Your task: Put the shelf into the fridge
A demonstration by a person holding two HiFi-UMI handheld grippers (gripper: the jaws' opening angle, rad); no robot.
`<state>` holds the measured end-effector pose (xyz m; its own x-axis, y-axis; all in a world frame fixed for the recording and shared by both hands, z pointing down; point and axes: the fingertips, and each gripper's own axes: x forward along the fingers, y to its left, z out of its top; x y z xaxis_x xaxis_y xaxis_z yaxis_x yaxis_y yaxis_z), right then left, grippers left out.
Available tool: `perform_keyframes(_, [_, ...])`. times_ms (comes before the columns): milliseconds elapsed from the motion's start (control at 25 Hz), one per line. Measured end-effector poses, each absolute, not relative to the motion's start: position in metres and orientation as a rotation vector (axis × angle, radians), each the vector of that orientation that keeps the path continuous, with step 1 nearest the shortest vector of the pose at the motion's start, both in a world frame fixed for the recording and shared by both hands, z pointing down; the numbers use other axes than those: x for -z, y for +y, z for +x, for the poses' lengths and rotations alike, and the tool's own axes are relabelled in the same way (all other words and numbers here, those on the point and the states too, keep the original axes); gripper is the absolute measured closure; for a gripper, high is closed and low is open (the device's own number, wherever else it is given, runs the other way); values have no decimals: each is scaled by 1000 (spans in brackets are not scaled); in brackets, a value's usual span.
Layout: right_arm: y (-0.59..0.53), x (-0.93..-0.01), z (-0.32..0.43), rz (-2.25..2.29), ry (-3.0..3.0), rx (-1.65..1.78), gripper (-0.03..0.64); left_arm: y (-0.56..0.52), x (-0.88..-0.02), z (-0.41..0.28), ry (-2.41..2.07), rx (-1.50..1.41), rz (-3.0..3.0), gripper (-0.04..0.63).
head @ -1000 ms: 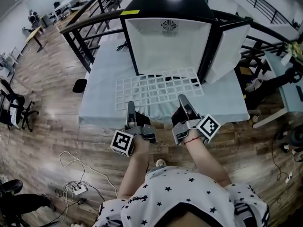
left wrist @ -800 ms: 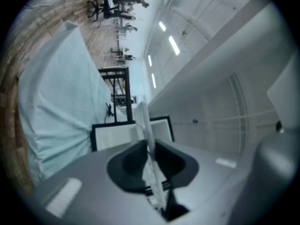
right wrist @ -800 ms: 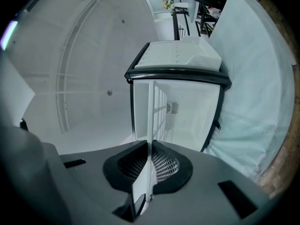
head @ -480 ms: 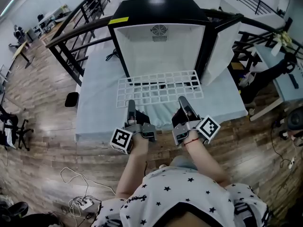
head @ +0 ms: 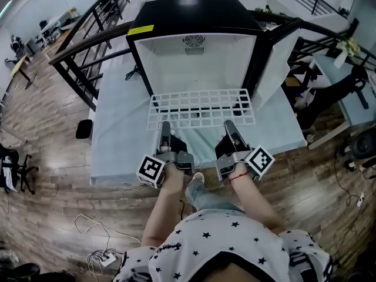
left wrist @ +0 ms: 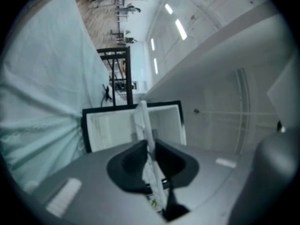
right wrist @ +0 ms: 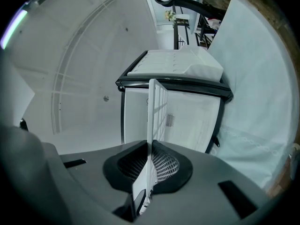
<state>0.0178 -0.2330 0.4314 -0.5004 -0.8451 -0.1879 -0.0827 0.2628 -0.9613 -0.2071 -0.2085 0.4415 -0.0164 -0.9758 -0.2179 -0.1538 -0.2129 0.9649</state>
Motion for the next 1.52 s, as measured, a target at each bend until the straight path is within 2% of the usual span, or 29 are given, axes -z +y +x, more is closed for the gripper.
perform_keyframes(720, [-277, -455, 6, -882, 1770, 1324, 592, -265, -454, -221, -1233, 1260, 1506, 541])
perform_keyframes(1520, [-297, -463, 7, -884, 1729, 1360, 592, -276, -459, -218, -1225, 1244, 1495, 542])
